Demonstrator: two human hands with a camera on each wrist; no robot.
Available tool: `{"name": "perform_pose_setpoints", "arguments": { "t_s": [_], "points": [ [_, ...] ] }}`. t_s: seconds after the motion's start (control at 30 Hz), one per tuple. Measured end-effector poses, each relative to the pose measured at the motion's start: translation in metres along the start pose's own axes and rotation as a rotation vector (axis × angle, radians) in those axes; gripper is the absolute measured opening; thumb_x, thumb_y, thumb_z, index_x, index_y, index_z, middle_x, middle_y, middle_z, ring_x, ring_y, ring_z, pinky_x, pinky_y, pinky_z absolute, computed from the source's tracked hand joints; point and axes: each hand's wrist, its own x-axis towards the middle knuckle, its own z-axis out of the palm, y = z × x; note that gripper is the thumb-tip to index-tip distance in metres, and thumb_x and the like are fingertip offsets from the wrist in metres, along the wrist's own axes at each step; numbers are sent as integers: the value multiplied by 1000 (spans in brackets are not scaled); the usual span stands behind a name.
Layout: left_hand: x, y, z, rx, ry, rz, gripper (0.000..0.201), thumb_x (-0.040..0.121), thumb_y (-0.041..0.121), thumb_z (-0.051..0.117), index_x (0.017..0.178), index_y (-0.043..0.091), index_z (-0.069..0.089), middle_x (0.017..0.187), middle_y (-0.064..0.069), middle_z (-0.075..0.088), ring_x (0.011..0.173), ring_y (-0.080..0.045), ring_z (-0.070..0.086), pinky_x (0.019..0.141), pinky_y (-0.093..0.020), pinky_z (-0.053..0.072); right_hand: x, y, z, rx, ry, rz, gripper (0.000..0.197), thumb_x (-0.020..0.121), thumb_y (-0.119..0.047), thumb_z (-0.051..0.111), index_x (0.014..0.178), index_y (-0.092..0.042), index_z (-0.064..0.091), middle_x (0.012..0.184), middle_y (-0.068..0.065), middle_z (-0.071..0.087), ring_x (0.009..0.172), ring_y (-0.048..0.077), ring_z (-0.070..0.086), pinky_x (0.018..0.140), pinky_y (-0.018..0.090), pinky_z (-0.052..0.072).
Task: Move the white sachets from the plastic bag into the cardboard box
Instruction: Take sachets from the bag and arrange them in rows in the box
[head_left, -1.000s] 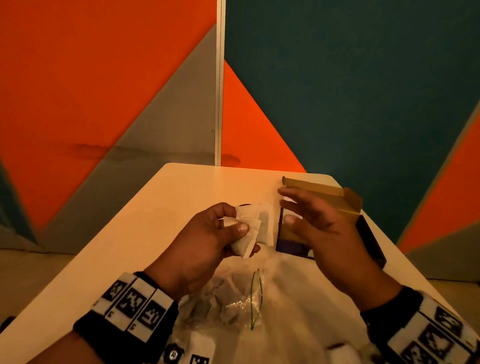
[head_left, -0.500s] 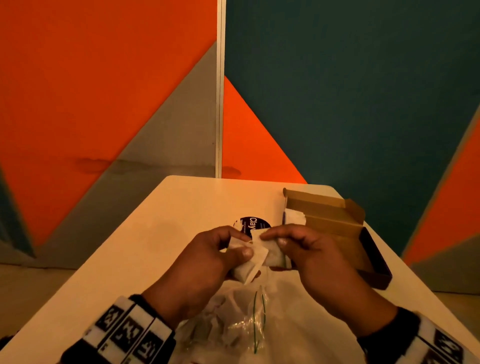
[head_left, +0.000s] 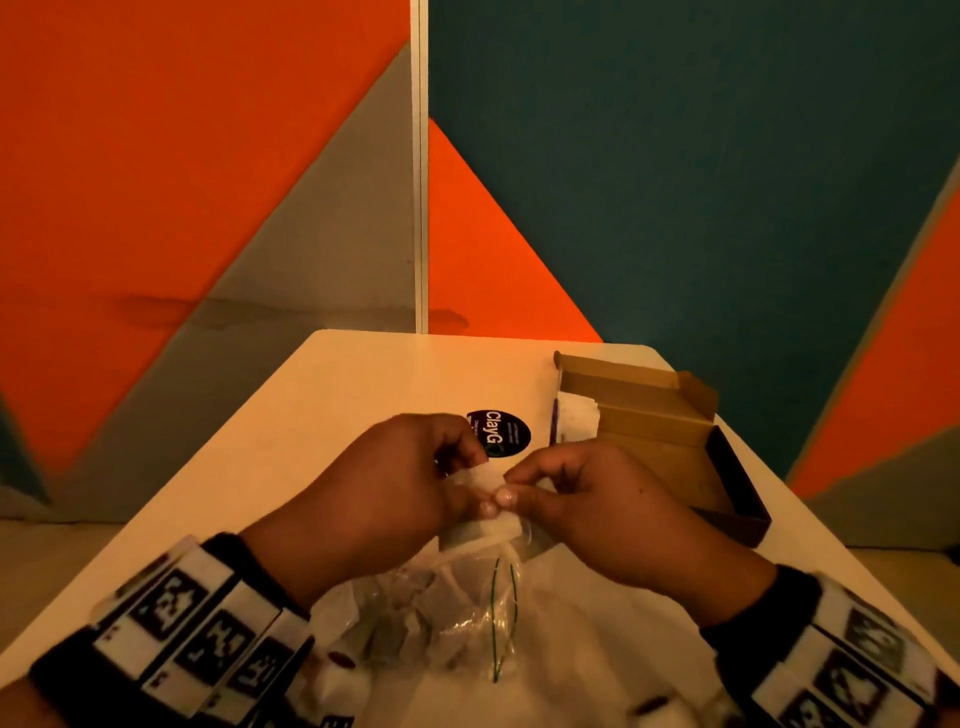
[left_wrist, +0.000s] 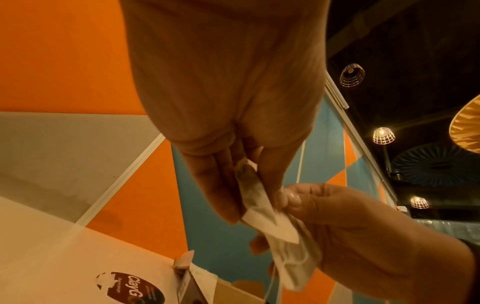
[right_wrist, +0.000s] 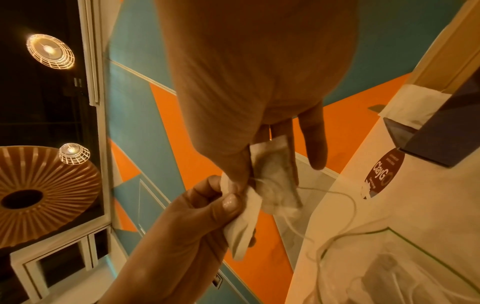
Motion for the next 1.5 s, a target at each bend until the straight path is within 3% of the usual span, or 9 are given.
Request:
{"name": "perform_pose_setpoints", "arguments": {
  "t_s": [0.23,0.33,0.43,0.6,0.8,0.9,1.03,1.2,1.5],
  "points": [
    [3,6,-14,167,-36,3,7,82,35,77,82,29,74,62,19,68,60,2,62,61,-20,49,-2,6,-6,-144,8,40,12,85,-41,68,84,-32,76,80,-10,75,72,7,69,77,39,58],
    [4,4,-20,275,-43,14,4,84,32,75,86,30,72,75,14,70,72,-3,64,72,-27,54,-4,8,-11,-192,59,44,13,87,-39,67,86,-30,76,80,-10,73,76,8,68,79,42,58],
    [6,-1,-22,344,-93,8,4,85,31,74,89,32,73,83,12,72,77,-3,63,69,-24,50,-4,5,-15,-222,95,28,14,89,-38,65,90,-29,76,83,-17,68,81,8,64,78,39,57],
    [4,-10,-17,171,-55,4,4,82,29,78,83,32,75,83,16,73,79,-1,65,69,-24,47,0,13,-21,-216,129,38,17,89,-36,64,94,-24,76,90,-11,71,77,11,66,69,35,58],
    [6,-13,-10,49,-42,-24,4,83,26,76,85,30,74,84,11,74,80,-5,65,70,-25,48,7,44,-26,-296,126,108,16,92,-34,64,95,-27,77,91,-15,70,83,8,65,82,37,57],
    [6,-9,-4,30,-53,-40,4,84,26,76,86,28,74,85,9,74,81,-6,65,67,-21,44,4,46,-28,-97,116,143,27,82,-51,67,94,-29,77,96,-11,74,90,10,69,84,39,58],
    [1,3,4,45,-69,-17,4,83,26,77,86,26,74,80,9,74,73,-3,66,61,-18,43,-9,21,-18,93,9,44,32,75,-54,65,99,-36,76,102,-16,72,95,3,67,74,23,57],
    [2,11,5,131,-56,39,4,84,29,76,87,29,74,81,12,72,75,-4,65,61,-19,44,-1,1,-2,-128,-53,-36,18,85,-43,69,93,-29,77,85,-4,74,80,15,70,82,46,56],
    [2,-5,-8,21,-58,37,4,84,25,76,84,29,72,84,9,73,80,-6,65,70,-26,47,3,7,-16,-71,4,11,13,86,-36,69,88,-28,78,82,-15,73,81,5,68,77,40,61]
  ]
}}
